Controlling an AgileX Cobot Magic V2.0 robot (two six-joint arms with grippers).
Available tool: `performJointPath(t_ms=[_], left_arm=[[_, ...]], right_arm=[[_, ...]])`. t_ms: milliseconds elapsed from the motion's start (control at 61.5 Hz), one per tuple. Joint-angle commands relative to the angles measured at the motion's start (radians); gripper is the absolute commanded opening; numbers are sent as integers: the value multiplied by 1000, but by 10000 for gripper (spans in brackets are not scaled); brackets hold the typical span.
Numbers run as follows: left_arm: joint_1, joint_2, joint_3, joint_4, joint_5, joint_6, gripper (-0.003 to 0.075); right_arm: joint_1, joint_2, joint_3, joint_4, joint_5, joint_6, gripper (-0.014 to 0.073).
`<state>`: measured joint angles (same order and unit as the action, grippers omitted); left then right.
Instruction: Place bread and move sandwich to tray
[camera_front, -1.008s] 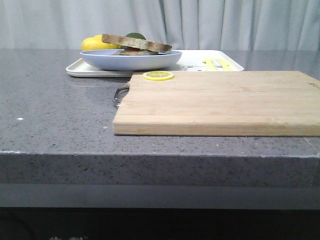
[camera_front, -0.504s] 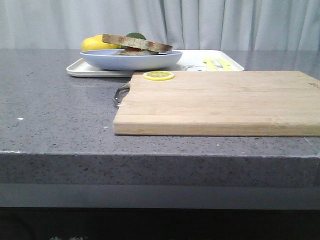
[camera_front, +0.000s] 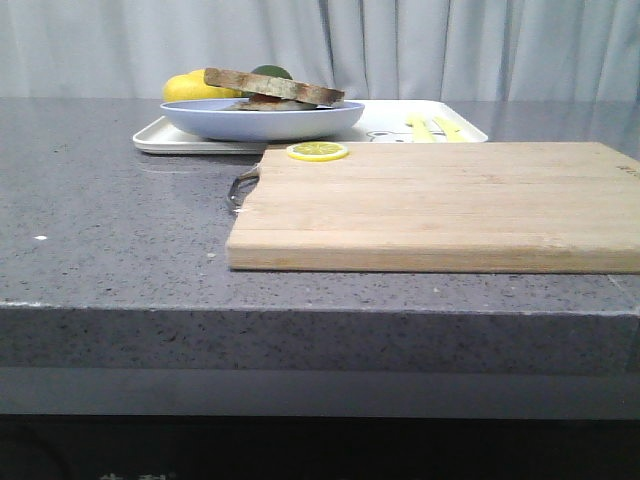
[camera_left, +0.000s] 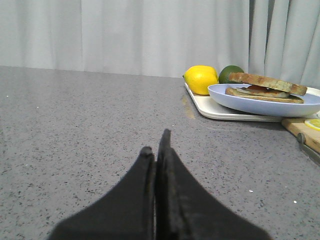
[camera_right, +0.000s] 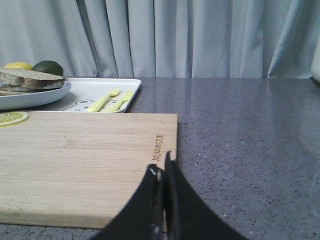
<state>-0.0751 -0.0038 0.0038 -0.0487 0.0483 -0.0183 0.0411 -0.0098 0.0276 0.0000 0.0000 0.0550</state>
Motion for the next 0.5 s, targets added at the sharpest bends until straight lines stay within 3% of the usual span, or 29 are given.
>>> performJointPath(t_ms=[0, 488], left_arm=[[-6, -19, 2, -6, -81, 0, -20], [-6, -19, 2, -6, -81, 0, -20]], right_arm=[[-6, -18, -3, -33, -88, 27, -68], [-63, -18, -3, -26, -87, 27, -68]])
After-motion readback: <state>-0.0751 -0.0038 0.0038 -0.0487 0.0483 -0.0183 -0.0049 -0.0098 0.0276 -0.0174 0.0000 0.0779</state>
